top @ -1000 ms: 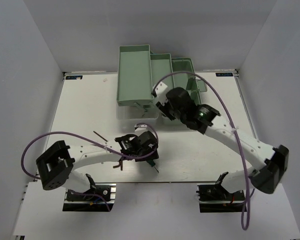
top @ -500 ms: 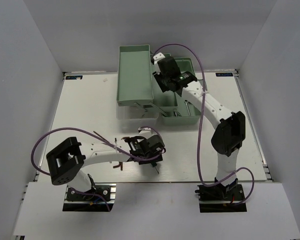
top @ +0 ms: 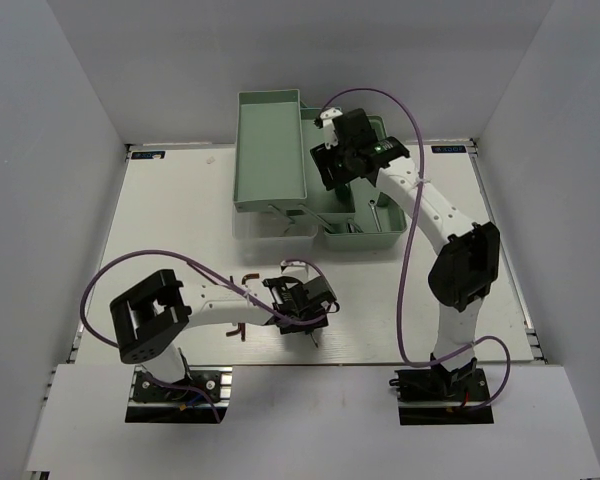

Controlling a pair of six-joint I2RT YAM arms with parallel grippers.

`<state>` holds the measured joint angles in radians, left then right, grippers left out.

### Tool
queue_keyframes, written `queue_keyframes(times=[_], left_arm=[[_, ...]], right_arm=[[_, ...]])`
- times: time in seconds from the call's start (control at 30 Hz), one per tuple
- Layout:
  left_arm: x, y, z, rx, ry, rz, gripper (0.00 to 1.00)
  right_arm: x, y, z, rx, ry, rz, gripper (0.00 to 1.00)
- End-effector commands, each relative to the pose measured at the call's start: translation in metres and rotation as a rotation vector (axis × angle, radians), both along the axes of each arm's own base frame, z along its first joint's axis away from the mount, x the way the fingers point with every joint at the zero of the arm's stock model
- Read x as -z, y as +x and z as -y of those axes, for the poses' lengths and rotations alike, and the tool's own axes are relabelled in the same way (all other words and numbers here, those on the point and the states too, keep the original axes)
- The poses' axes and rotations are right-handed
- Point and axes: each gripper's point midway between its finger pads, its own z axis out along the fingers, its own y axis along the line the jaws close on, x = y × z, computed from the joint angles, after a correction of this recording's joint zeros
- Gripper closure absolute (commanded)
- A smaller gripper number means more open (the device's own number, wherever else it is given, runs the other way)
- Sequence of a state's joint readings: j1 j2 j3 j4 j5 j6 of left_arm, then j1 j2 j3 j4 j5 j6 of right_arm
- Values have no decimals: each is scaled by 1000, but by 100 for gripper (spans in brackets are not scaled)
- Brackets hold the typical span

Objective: Sort the tools into containers

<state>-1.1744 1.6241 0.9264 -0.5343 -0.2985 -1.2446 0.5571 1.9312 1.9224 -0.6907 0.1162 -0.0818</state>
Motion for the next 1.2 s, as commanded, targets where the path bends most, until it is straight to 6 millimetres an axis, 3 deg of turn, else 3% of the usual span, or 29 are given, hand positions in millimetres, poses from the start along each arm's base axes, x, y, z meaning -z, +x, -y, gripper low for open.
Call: queue_keyframes(times=[0.0, 0.07, 0.13, 0.17, 0.2, 0.23, 0.27, 0.3, 0.4, 0.43, 0.5, 0.67, 0.7, 0.83, 0.87, 0.9, 0.93, 1.03, 1.07, 1.1, 1.17], left_arm=[[-12, 6, 12, -20, -26, 31, 27], [-5, 5, 8, -20, -1, 21, 27], [-8, 3, 13, -19, -13, 23, 27], [-3, 3, 9, -22, 12, 24, 27], [0, 3, 9, -22, 20, 21, 27], [-3, 4, 12, -30, 8, 22, 27], [2, 5, 8, -33, 31, 22, 27], [5, 4, 7, -33, 48, 16, 27], [11, 6, 5, -46, 71, 16, 29], [12, 6, 6, -46, 80, 13, 29], [18, 6, 5, -46, 107, 3, 35], [24, 1, 4, -29, 160, 7, 55], [25, 0, 1, -29, 172, 3, 67], [20, 0, 0, -25, 191, 17, 87], [15, -2, 5, -15, 187, 20, 91], [12, 1, 6, -4, 195, 32, 100], [5, 0, 9, 17, 192, 52, 100], [-30, 0, 25, 111, 179, 127, 100], [-48, 6, 37, 124, 140, 160, 100], [-66, 6, 41, 186, 127, 200, 100], [-97, 13, 55, 232, 61, 267, 100]], right_arm=[[-33, -16, -1, -33, 84, 15, 33], [-30, -20, 3, -29, 82, 8, 33], [-46, -28, 14, -3, 97, 38, 34], [-42, -30, 18, 5, 98, 42, 34], [-63, -37, 33, 38, 110, 103, 36], [-68, -37, 41, 54, 123, 125, 36], [-57, -49, 51, 59, 116, 112, 36], [-68, -56, 59, 67, 130, 142, 36], [-53, -73, 84, 92, 130, 136, 36], [-57, -82, 89, 89, 140, 145, 36], [-26, -92, 100, 107, 115, 87, 36], [-9, -120, 119, 127, 151, 48, 36], [-12, -127, 113, 96, 182, 42, 36], [2, -145, 123, 105, 194, 13, 34], [7, -151, 126, 106, 199, 4, 34], [10, -154, 131, 118, 193, 3, 26], [16, -157, 133, 125, 188, -11, 20], [19, -163, 148, 169, 167, 4, 18], [29, -167, 152, 181, 157, -14, 22], [31, -168, 156, 215, 172, -21, 40], [46, -175, 161, 232, 163, -46, 62]])
